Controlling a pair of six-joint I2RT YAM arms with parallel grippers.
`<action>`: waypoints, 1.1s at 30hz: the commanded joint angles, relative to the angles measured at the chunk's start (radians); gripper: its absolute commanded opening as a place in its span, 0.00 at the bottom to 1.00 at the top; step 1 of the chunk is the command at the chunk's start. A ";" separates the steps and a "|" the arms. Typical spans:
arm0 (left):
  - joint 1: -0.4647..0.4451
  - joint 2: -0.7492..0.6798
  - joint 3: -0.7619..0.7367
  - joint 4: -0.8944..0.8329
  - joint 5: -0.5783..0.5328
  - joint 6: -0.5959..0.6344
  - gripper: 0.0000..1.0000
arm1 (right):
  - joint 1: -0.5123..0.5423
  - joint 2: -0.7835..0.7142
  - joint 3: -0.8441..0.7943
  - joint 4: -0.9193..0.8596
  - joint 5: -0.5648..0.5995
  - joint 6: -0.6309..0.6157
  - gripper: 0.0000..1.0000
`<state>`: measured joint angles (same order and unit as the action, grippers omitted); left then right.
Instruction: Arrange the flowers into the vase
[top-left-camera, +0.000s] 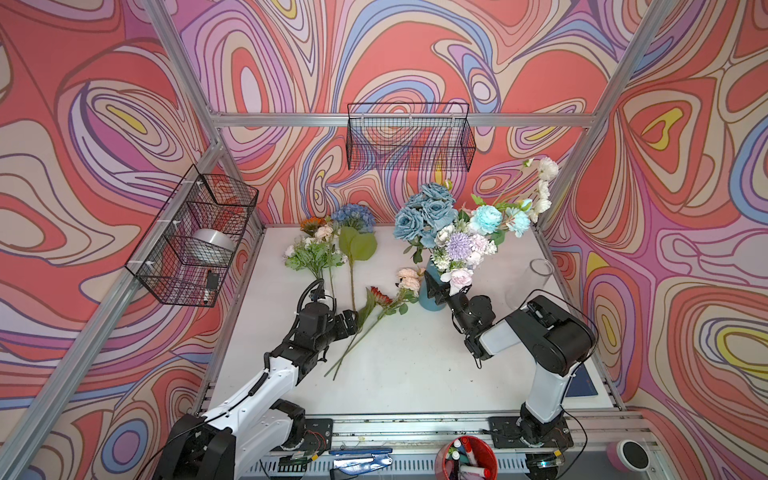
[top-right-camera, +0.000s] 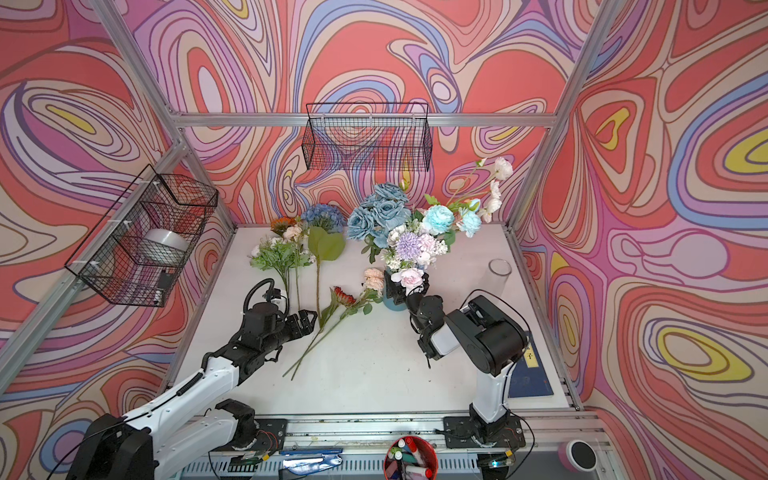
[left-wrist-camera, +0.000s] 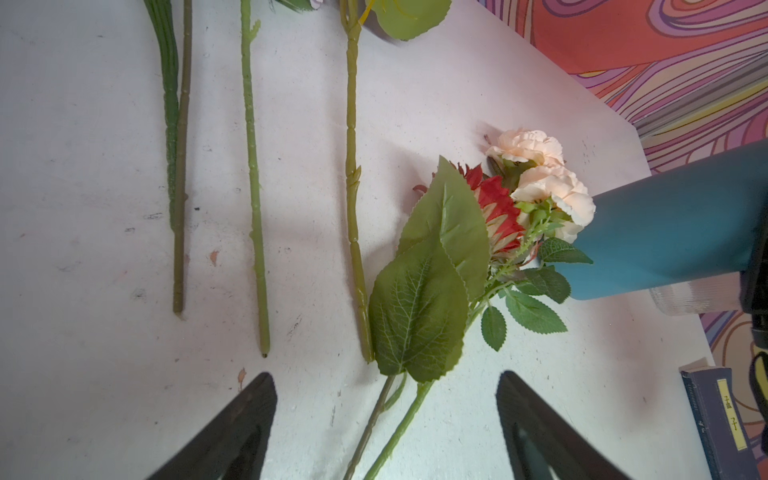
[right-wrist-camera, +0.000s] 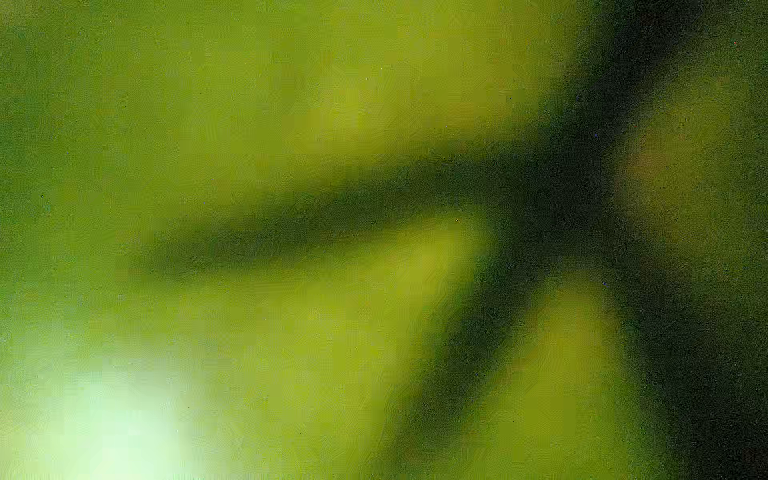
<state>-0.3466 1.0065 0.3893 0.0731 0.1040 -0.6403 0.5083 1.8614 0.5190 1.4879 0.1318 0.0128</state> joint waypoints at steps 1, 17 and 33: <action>0.004 0.014 0.021 0.027 0.006 0.002 0.86 | -0.020 0.009 -0.005 -0.003 0.037 -0.014 0.65; 0.004 0.081 0.039 0.106 0.023 -0.004 0.86 | -0.220 -0.052 0.028 -0.003 0.057 -0.084 0.45; 0.004 0.072 0.046 0.104 0.009 -0.001 0.86 | -0.378 0.227 0.379 -0.002 0.050 -0.140 0.48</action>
<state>-0.3466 1.0935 0.4103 0.1741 0.1261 -0.6403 0.1364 2.0586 0.8429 1.4071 0.1688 -0.0841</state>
